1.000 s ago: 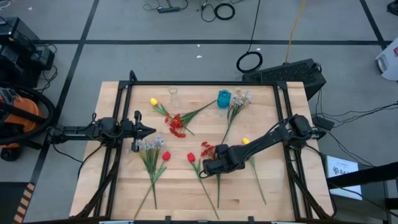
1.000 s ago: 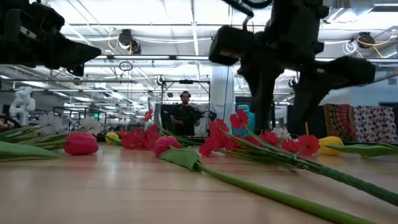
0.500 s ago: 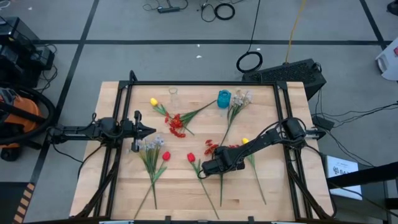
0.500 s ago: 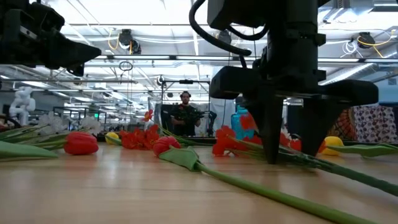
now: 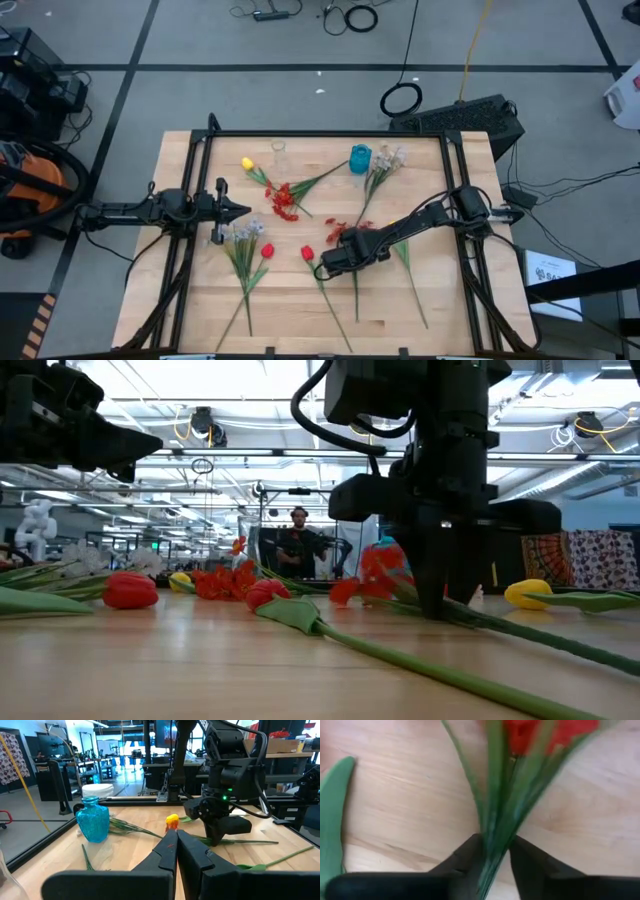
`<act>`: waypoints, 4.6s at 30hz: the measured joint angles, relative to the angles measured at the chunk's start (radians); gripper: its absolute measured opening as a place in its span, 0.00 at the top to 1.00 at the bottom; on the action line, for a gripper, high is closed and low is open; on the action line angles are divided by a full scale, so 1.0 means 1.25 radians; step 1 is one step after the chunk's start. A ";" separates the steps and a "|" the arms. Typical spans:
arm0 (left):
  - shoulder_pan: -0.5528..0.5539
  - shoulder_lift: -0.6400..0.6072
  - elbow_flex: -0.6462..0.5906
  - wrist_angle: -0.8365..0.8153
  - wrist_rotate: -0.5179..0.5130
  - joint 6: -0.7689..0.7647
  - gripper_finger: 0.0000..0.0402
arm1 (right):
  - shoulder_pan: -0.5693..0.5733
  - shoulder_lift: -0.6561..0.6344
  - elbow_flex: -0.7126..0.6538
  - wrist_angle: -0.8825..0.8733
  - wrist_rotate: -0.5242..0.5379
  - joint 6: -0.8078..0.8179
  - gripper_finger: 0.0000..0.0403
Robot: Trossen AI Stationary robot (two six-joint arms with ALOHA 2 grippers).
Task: Sort flowers into vase by color
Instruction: Put the red flower into the blue vase, then put the bottom white flower into the transparent vase
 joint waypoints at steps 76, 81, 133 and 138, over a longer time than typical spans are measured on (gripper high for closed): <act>0.000 0.000 0.000 0.000 0.000 0.000 0.96 | -0.846 -0.656 -0.602 1.206 -0.287 -1.042 1.00; 0.000 0.000 0.000 0.000 0.000 0.000 0.96 | -0.855 -0.617 -0.602 1.245 -0.319 -1.031 1.00; 0.000 0.000 0.000 0.000 0.000 0.000 0.96 | -0.810 -0.547 -0.601 0.982 -0.296 -1.130 0.77; 0.000 0.000 0.000 0.000 0.000 0.000 0.96 | -0.810 -0.599 -0.601 0.887 -0.294 -1.147 0.68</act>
